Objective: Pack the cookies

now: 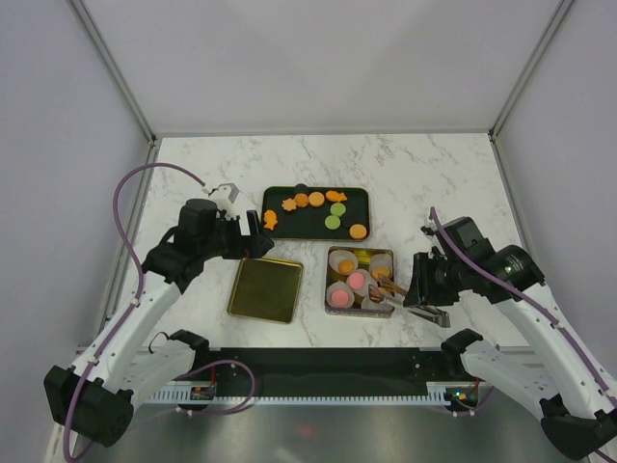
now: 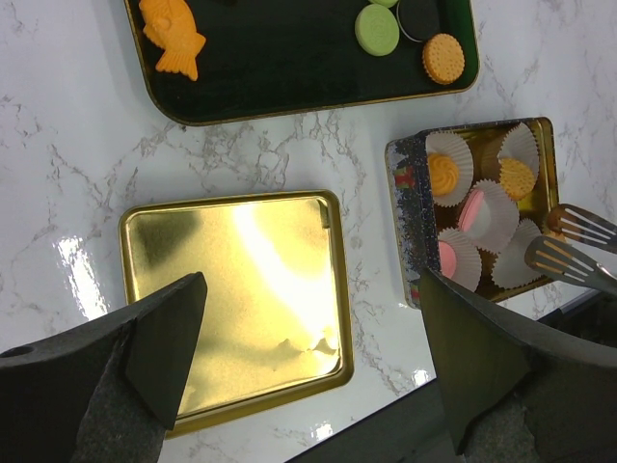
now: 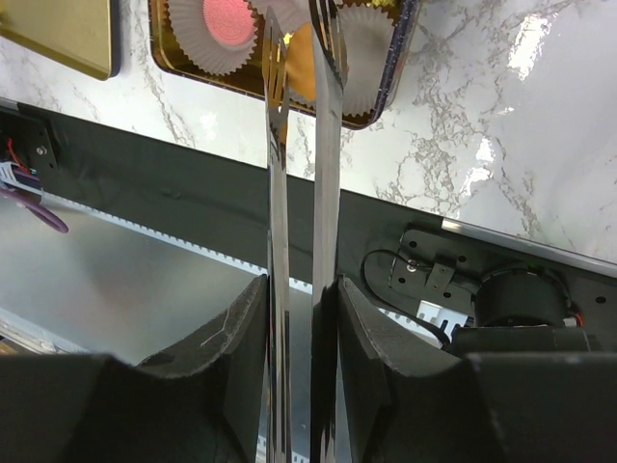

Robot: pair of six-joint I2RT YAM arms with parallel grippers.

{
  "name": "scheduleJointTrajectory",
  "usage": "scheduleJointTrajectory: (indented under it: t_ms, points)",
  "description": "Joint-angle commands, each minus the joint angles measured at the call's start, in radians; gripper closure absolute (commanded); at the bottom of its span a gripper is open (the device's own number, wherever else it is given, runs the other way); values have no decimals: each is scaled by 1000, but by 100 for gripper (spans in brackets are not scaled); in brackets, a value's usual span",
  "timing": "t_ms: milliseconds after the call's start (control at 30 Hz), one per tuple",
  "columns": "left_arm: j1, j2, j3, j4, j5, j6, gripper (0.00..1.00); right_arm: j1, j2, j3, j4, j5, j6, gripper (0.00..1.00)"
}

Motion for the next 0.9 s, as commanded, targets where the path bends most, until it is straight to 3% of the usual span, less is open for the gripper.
scheduleJointTrajectory:
  t_ms: [0,867]
  points:
    - [7,-14,4,25,15,14,0,-3,-2,-13,0,24,8,60]
    - [7,-14,2,25,12,12,0,-3,27,13,20,40,-3,53]
